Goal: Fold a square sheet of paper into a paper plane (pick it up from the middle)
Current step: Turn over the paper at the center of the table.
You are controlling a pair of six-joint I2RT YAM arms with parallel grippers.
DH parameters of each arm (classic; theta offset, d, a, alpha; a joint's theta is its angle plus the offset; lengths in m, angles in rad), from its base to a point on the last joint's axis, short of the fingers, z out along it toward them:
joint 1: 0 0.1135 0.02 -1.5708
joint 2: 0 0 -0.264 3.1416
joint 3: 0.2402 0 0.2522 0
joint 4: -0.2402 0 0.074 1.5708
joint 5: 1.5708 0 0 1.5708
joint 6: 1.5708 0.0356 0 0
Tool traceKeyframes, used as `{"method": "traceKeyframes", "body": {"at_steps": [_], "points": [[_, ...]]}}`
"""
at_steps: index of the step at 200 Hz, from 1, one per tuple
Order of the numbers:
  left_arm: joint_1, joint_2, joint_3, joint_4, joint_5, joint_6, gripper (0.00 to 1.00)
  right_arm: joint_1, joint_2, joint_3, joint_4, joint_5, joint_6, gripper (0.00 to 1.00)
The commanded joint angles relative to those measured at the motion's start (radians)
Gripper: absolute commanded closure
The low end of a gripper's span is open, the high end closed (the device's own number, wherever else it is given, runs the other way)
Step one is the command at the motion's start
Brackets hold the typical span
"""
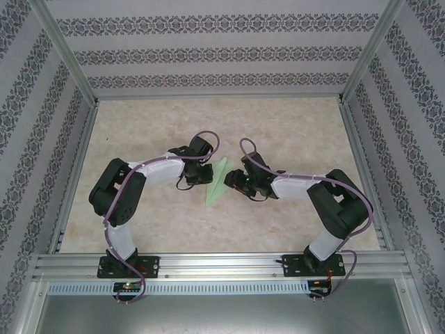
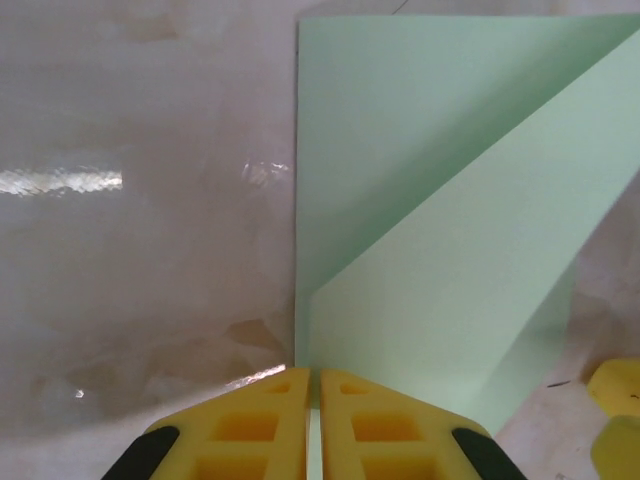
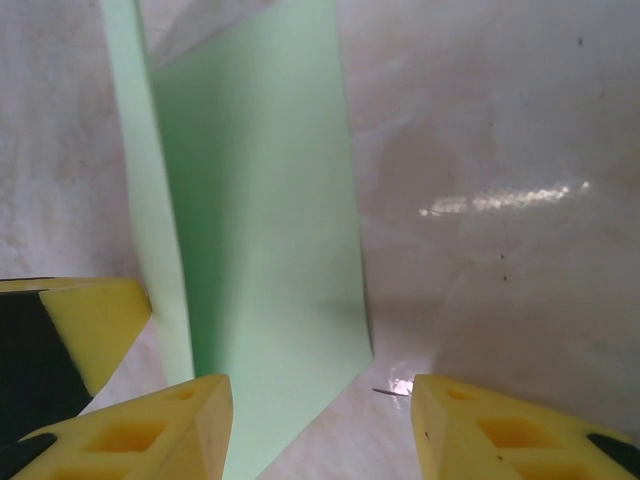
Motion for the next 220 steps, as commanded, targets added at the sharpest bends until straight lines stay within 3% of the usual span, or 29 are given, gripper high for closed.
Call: {"method": "traceKeyframes", "body": {"at_steps": [1,187,220], "points": [[-0.004,0.024,0.030,-0.018,0.012,0.026,0.88,0.009,0.019,0.028,0.027,-0.022,0.017,0.50],[-0.006,0.041,-0.017,0.007,0.077,0.029,0.89,0.011,0.072,0.026,0.140,-0.054,0.084,0.51],[-0.007,0.044,-0.020,0.014,0.092,0.028,0.89,0.001,0.062,-0.011,0.234,-0.077,0.110,0.51]]}}
